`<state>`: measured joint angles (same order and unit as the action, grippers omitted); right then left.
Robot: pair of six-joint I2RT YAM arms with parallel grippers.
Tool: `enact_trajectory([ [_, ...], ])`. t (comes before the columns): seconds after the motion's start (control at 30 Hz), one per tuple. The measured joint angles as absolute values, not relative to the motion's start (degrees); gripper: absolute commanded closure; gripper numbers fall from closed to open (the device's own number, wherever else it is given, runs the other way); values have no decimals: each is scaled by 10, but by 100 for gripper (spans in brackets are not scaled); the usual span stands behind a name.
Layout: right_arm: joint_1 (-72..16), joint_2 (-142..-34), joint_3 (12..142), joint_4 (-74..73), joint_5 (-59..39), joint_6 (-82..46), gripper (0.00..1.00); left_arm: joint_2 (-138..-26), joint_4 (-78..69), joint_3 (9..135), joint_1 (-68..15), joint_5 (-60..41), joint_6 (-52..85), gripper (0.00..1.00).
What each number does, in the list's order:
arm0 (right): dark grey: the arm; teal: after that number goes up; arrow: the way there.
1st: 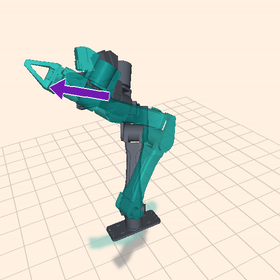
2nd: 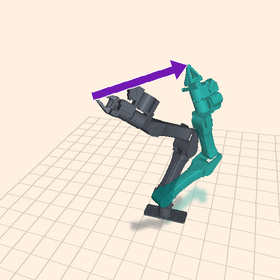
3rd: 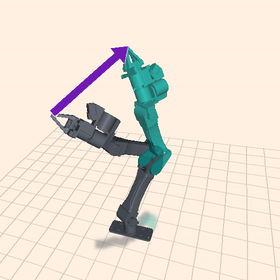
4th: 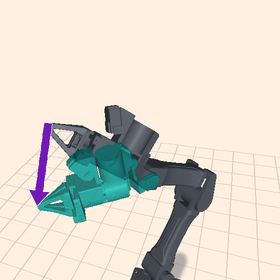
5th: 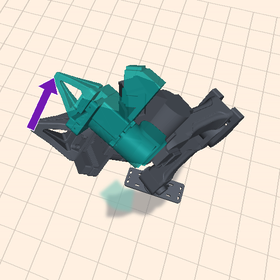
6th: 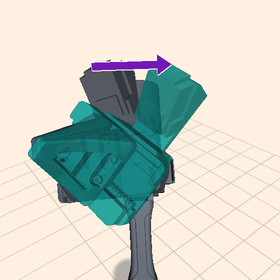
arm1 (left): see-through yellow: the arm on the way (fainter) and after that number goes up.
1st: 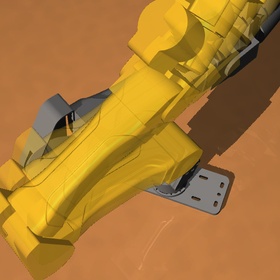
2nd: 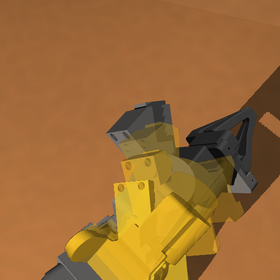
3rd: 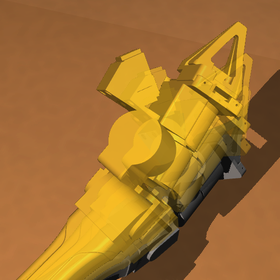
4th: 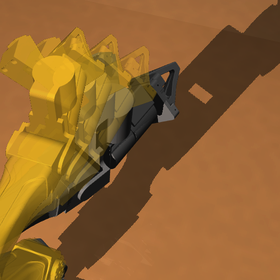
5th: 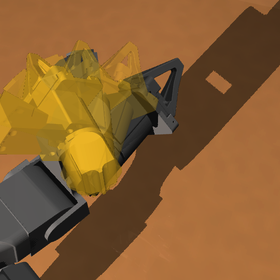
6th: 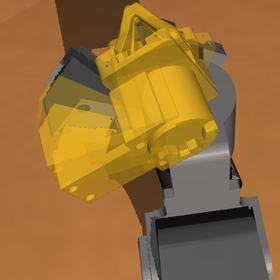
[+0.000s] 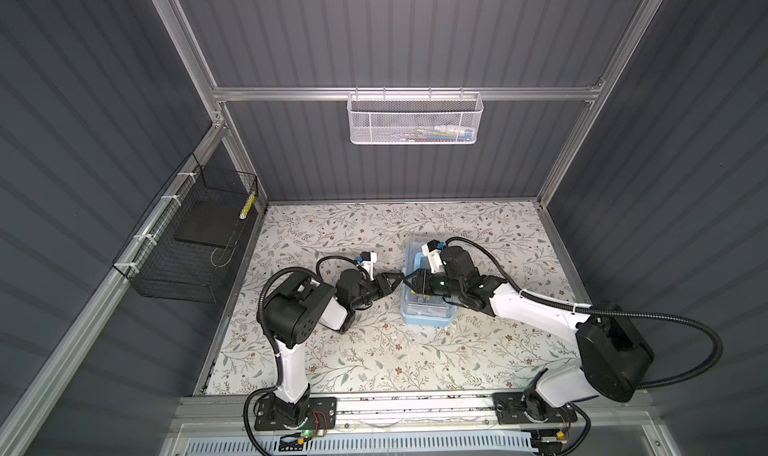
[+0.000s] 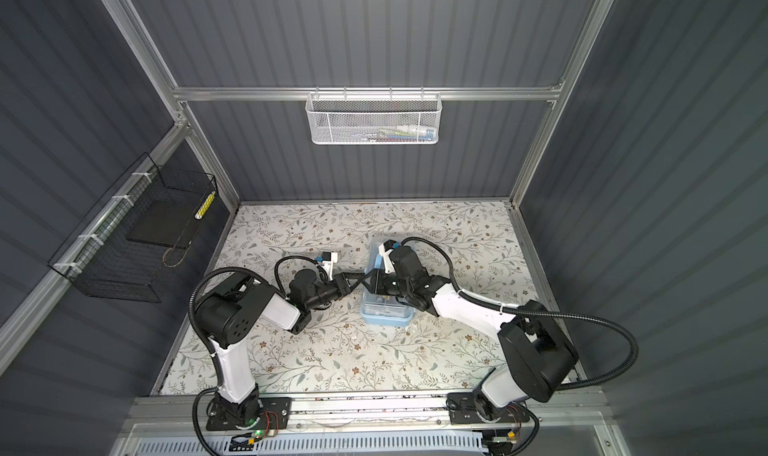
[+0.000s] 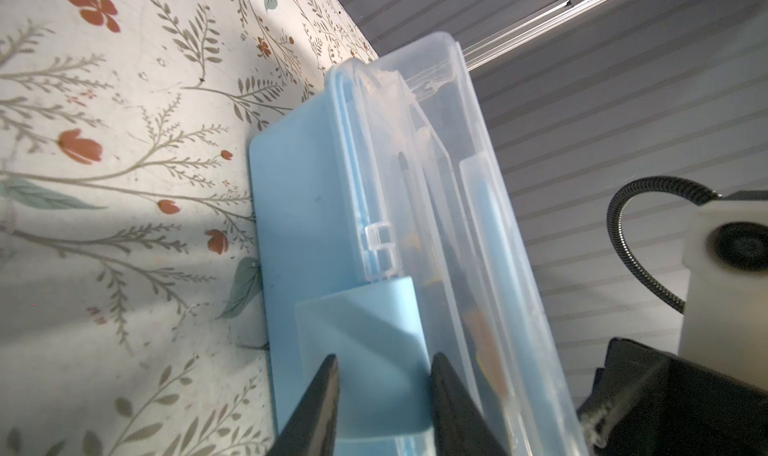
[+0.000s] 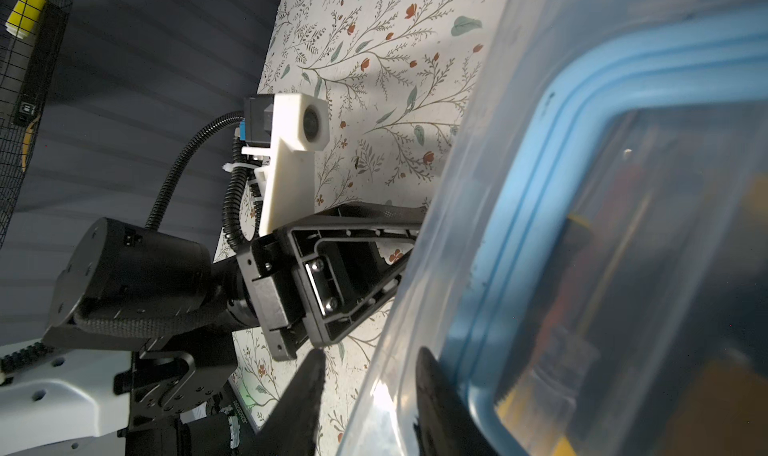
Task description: Pack the tool kit
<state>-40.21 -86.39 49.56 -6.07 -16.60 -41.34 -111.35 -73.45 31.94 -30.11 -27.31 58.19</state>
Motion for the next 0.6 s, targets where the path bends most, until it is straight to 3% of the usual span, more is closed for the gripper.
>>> enact_trajectory([
  [0.6,-390,-870,438,-190,-173,-437,63,-1169,-866,304,-344,-165,637,67],
])
